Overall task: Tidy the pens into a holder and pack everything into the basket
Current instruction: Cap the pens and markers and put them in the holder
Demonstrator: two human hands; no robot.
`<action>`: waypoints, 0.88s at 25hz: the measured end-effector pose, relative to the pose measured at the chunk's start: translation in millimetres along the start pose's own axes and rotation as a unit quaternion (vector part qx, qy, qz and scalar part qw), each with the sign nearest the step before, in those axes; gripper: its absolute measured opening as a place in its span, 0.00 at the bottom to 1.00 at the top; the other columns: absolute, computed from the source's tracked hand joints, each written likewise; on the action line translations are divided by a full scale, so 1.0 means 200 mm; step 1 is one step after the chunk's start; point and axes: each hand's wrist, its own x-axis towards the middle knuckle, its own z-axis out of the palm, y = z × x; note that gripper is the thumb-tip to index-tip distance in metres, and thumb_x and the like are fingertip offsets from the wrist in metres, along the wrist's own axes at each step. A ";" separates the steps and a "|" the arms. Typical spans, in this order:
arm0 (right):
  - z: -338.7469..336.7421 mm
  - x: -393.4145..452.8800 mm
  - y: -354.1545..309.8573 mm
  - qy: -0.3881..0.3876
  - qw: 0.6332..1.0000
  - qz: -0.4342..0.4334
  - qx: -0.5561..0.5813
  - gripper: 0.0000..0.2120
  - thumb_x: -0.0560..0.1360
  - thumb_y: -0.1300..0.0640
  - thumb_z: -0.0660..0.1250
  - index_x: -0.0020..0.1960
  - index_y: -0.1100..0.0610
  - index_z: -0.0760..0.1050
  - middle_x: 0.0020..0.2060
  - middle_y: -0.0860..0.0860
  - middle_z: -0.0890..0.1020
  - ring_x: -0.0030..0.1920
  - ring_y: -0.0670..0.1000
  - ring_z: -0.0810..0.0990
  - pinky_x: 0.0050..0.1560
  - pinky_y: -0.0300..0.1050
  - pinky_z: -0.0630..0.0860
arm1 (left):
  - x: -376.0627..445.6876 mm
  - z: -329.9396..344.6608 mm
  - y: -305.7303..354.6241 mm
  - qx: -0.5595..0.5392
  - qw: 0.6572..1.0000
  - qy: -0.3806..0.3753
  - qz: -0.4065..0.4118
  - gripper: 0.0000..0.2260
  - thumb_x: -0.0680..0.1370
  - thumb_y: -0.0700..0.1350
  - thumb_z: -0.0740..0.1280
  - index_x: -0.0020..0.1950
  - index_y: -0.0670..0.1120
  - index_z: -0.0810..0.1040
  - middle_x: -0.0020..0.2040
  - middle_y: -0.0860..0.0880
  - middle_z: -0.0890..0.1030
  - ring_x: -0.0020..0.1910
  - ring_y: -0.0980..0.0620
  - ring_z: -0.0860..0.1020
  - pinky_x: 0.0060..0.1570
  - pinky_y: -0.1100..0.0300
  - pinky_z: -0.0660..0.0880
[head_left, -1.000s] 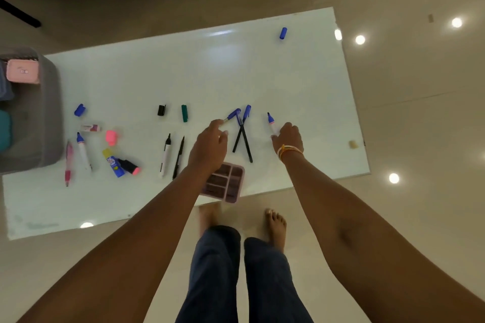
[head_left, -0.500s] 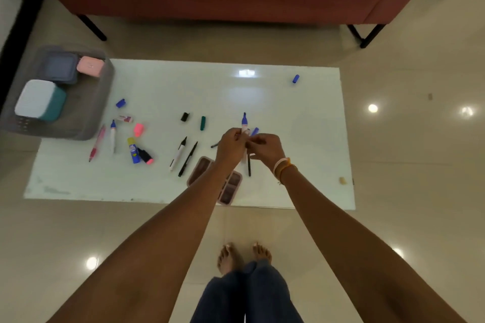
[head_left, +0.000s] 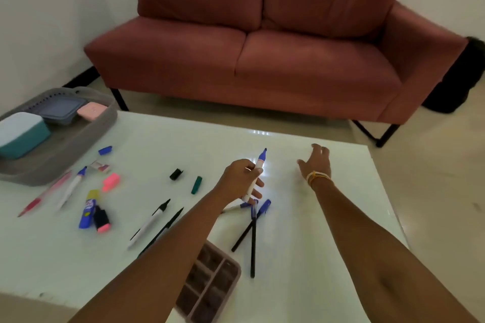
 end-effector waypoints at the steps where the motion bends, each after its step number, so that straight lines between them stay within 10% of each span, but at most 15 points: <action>1: 0.03 0.07 0.05 -0.006 1.000 -0.001 -0.019 0.31 0.74 0.54 0.69 0.73 0.57 0.61 0.73 0.58 0.61 0.66 0.64 0.71 0.65 0.56 0.70 | 0.01 -0.01 -0.01 0.027 0.999 -0.017 0.002 0.10 0.81 0.45 0.61 0.55 0.38 0.71 0.45 0.39 0.81 0.33 0.42 0.81 0.31 0.54 0.80; 6: 0.12 0.25 0.12 0.003 0.993 -0.014 -0.116 0.26 0.77 0.46 0.63 0.70 0.58 0.65 0.71 0.61 0.61 0.66 0.66 0.70 0.63 0.59 0.70 | -0.05 -0.20 -0.05 0.067 0.995 0.023 0.075 0.07 0.81 0.45 0.59 0.51 0.42 0.71 0.42 0.42 0.80 0.33 0.42 0.81 0.32 0.52 0.80; 10: 0.17 0.12 0.02 0.050 0.992 -0.009 -0.119 0.17 0.78 0.60 0.57 0.64 0.65 0.69 0.65 0.64 0.68 0.63 0.65 0.71 0.62 0.59 0.70 | -0.28 -0.40 -0.11 0.033 0.981 0.142 0.127 0.07 0.81 0.46 0.59 0.51 0.43 0.70 0.41 0.43 0.81 0.30 0.45 0.81 0.28 0.56 0.79; 13: 0.22 -0.09 -0.15 -0.049 0.997 -0.064 -0.007 0.16 0.76 0.59 0.65 0.61 0.66 0.74 0.59 0.63 0.75 0.57 0.62 0.77 0.57 0.53 0.76 | -0.45 -0.45 -0.17 0.054 0.972 0.200 0.115 0.08 0.81 0.47 0.59 0.54 0.43 0.72 0.42 0.43 0.82 0.30 0.48 0.81 0.29 0.58 0.79; 18: 0.11 -0.77 -0.71 -0.280 0.797 -0.150 0.514 0.09 0.79 0.58 0.64 0.45 0.61 0.79 0.37 0.58 0.81 0.33 0.52 0.79 0.32 0.39 0.81 | -0.68 -0.41 -0.27 0.059 0.945 0.285 0.147 0.10 0.81 0.47 0.59 0.56 0.43 0.74 0.40 0.44 0.81 0.29 0.50 0.77 0.24 0.63 0.73; 22: 0.05 -1.09 -0.91 -0.189 0.819 -0.331 0.428 0.15 0.80 0.52 0.60 0.44 0.61 0.79 0.32 0.55 0.81 0.22 0.43 0.76 0.27 0.37 0.78 | -0.83 -0.34 -0.34 0.052 0.927 0.338 0.156 0.10 0.81 0.49 0.58 0.56 0.44 0.75 0.36 0.49 0.77 0.26 0.54 0.72 0.21 0.66 0.67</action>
